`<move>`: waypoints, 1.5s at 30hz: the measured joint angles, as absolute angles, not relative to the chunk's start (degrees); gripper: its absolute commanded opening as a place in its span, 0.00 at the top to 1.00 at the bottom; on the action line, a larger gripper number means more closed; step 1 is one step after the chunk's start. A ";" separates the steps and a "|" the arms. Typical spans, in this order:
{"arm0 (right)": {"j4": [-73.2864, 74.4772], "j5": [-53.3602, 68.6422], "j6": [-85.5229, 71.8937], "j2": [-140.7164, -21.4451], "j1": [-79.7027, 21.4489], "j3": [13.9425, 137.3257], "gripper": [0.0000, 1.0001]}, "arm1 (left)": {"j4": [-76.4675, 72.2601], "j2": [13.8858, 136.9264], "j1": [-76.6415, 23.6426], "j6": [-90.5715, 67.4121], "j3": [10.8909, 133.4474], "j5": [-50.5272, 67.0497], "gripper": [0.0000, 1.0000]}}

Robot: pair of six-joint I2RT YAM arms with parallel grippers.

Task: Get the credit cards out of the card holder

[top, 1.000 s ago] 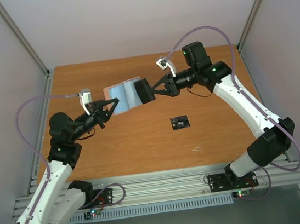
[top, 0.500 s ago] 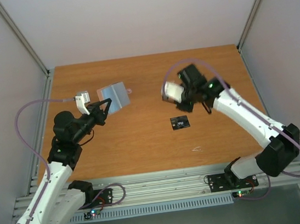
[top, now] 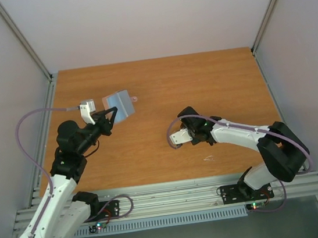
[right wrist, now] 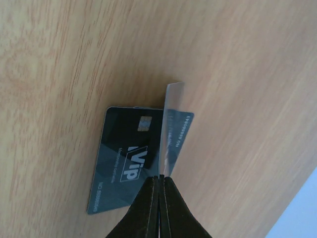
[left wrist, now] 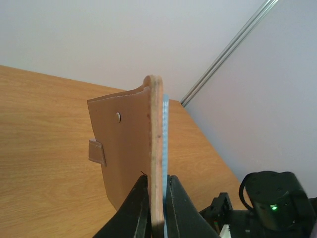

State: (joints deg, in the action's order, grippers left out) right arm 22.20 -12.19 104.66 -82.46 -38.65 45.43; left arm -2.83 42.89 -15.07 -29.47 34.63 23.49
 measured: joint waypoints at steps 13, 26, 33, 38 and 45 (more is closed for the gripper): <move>15.57 -15.84 104.64 -81.82 -38.74 42.76 0.99 | -2.72 42.78 -14.81 -29.50 33.89 23.42 1.00; 17.26 -16.32 101.65 -79.57 -38.74 39.53 0.99 | -2.74 42.81 -14.74 -29.50 33.82 23.44 1.00; 17.15 -16.88 100.79 -80.36 -38.76 39.57 0.99 | -2.74 42.81 -14.74 -29.50 33.82 23.44 1.00; 17.67 -16.53 100.55 -80.34 -38.74 39.57 0.73 | -2.76 42.92 -14.74 -29.50 33.82 23.44 1.00; 20.99 -15.84 99.61 -80.18 -38.74 39.59 0.44 | -2.74 43.22 -14.74 -29.50 33.82 23.46 1.00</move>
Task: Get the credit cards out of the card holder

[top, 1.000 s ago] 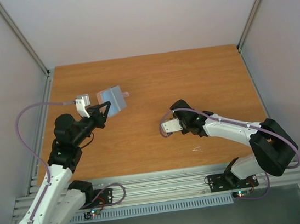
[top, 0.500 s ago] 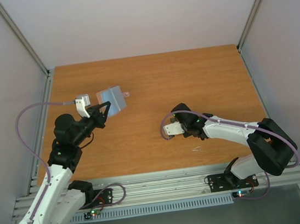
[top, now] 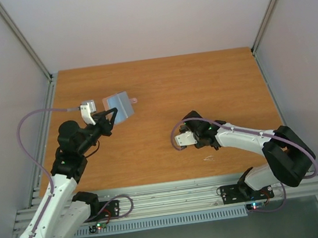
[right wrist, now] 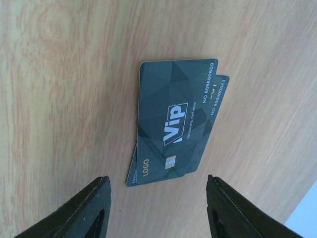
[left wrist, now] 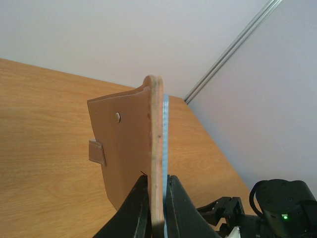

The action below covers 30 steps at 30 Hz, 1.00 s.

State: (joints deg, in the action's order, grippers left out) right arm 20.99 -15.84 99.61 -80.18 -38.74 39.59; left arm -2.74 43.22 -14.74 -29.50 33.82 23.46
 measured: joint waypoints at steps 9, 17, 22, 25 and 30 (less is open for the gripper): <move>27.09 -15.18 92.01 -77.80 -38.72 46.76 0.40 | -3.62 43.62 -14.72 -28.73 33.82 26.13 1.00; 22.15 22.26 57.10 -70.83 -25.58 67.29 0.21 | -12.19 43.66 -14.70 -25.15 33.85 40.51 1.00; 7.77 44.10 33.28 -73.28 -24.25 67.24 0.01 | -15.57 43.68 -14.70 -24.32 34.13 47.46 1.00; 3.29 50.09 25.43 -76.95 -25.65 67.20 0.02 | -16.12 43.68 -14.70 -23.53 34.63 49.87 1.00; -0.56 55.55 19.40 -79.72 -28.64 67.11 0.01 | -17.41 43.68 -14.90 -21.93 35.92 53.17 1.00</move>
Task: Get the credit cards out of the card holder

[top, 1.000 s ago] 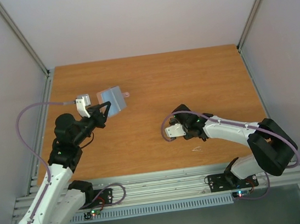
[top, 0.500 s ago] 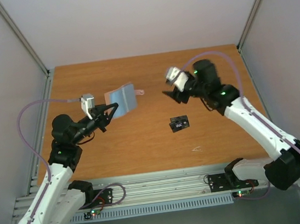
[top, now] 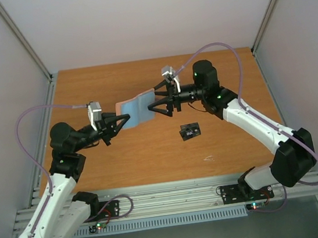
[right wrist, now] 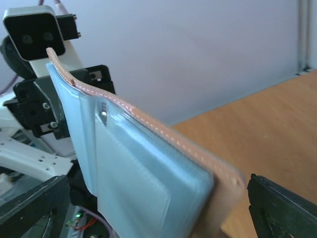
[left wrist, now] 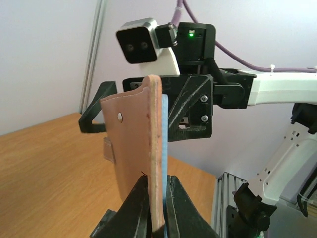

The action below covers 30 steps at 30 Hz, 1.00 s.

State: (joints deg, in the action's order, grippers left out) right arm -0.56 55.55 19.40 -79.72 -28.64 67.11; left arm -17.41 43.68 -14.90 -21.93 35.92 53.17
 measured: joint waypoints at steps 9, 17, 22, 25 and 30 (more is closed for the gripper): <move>-0.91 60.31 17.76 -83.05 -31.31 68.42 0.79 | -18.33 43.77 -15.49 -20.49 36.45 55.13 1.00; 2.33 63.20 17.91 -83.26 -31.09 70.87 0.99 | -18.61 43.88 -15.51 -22.50 36.45 51.46 0.66; 4.43 65.58 17.98 -82.87 -28.93 70.89 0.99 | -18.59 43.79 -15.44 -25.23 36.40 48.34 0.67; 8.67 66.70 19.64 -82.32 -27.97 71.90 0.99 | -18.52 43.46 -15.18 -25.65 36.23 46.41 0.67; 12.60 67.72 21.82 -81.65 -27.97 73.84 0.99 | -17.54 43.40 -15.07 -25.23 36.16 44.36 0.64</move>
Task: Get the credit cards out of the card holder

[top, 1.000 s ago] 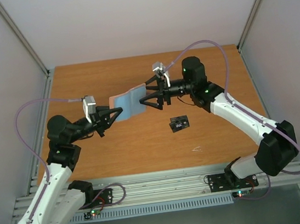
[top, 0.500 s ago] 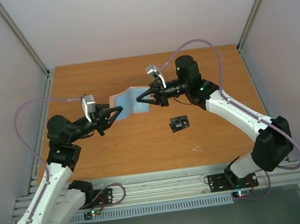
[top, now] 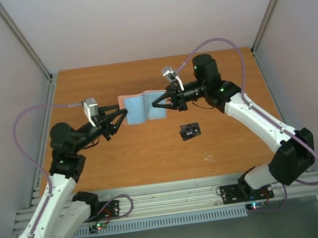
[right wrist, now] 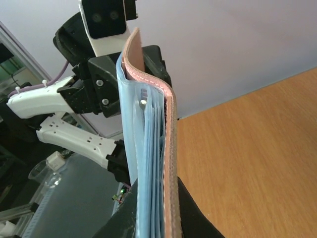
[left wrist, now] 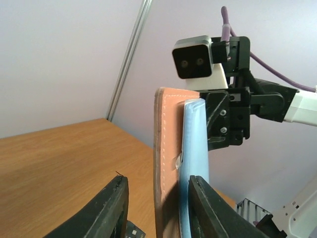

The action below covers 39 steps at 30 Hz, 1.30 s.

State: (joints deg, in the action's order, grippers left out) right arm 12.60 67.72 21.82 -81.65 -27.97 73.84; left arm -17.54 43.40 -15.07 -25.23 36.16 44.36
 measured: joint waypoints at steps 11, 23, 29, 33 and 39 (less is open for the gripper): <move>13.10 64.25 21.96 -81.10 -29.67 73.91 0.99 | -14.74 43.48 -16.27 -21.96 36.10 42.59 0.49; 15.03 59.02 23.90 -81.17 -31.53 77.23 0.99 | -14.11 43.92 -18.48 -20.95 36.10 42.68 0.65; 21.28 56.64 26.83 -81.71 -31.53 79.46 0.99 | -14.11 43.90 -18.48 -20.93 36.10 43.72 0.63; 27.09 53.10 28.16 -83.61 -31.62 83.53 0.99 | -14.15 43.90 -18.48 -20.91 36.10 43.64 0.54; 33.10 46.26 29.26 -85.62 -33.63 87.31 0.97 | -14.20 44.05 -18.48 -21.23 35.88 43.09 0.53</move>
State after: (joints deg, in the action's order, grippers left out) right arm 33.10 46.26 29.26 -85.62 -33.63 87.31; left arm -14.20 44.05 -18.48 -21.23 35.88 43.09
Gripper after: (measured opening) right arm 0.077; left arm 0.484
